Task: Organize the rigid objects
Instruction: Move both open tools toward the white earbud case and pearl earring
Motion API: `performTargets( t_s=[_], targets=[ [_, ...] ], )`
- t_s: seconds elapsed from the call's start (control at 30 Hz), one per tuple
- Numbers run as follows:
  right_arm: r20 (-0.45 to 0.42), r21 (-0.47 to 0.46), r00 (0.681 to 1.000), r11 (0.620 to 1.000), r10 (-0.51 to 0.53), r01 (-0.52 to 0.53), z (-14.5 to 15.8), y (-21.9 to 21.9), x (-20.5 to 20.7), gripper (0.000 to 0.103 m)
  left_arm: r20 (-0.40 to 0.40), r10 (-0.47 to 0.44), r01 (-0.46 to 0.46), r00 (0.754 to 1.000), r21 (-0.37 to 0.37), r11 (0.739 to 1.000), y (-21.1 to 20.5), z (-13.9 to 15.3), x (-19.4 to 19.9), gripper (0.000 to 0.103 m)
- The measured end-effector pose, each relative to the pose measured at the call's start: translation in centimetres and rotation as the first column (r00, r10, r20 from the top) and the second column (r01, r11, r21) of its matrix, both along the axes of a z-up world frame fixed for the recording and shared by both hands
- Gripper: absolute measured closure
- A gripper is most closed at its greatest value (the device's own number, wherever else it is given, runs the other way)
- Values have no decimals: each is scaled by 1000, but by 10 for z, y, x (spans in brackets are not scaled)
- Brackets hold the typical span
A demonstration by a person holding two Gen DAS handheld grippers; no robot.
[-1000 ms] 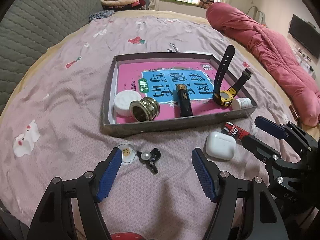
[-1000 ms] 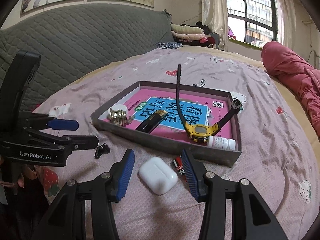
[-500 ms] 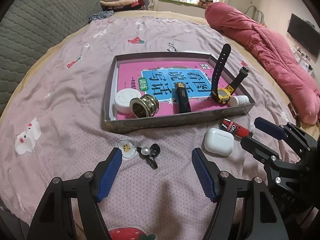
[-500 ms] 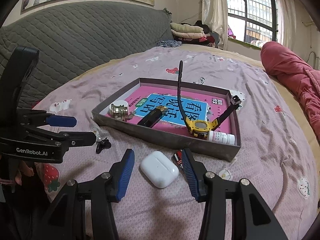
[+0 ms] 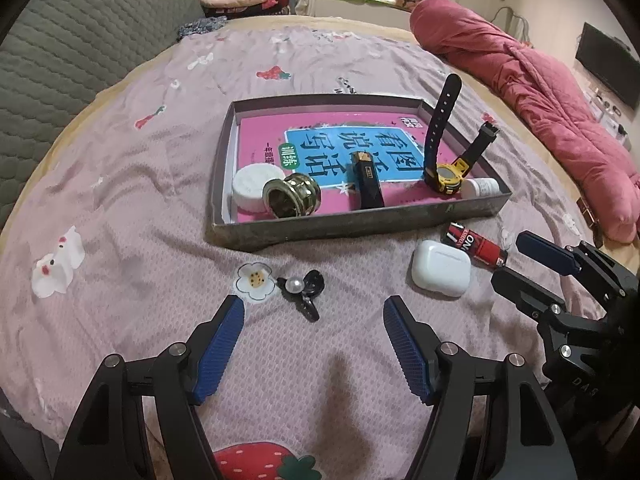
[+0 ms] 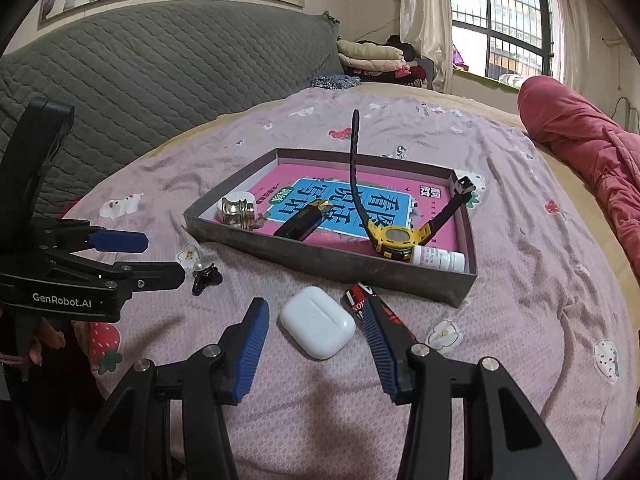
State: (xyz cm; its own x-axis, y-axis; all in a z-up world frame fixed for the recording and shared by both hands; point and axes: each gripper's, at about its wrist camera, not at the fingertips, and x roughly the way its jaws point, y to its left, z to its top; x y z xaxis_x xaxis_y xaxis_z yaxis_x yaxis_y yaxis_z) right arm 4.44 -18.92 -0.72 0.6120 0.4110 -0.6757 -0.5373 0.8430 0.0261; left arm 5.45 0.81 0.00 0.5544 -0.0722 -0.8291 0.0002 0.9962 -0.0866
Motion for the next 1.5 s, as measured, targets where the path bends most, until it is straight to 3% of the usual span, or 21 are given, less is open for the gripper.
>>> performTargets(
  t_s=[0.7,1.5],
  targets=[
    [-47,-101,998,993,52,-57,-20,21,0,54,-61,-6,7,998,10,1000,-1,-20,2,29],
    [-127,-111,989,990,75,-90,-39,20,26,54,-99,10,-10,995,3,1000,11,-40,13,29]
  ],
)
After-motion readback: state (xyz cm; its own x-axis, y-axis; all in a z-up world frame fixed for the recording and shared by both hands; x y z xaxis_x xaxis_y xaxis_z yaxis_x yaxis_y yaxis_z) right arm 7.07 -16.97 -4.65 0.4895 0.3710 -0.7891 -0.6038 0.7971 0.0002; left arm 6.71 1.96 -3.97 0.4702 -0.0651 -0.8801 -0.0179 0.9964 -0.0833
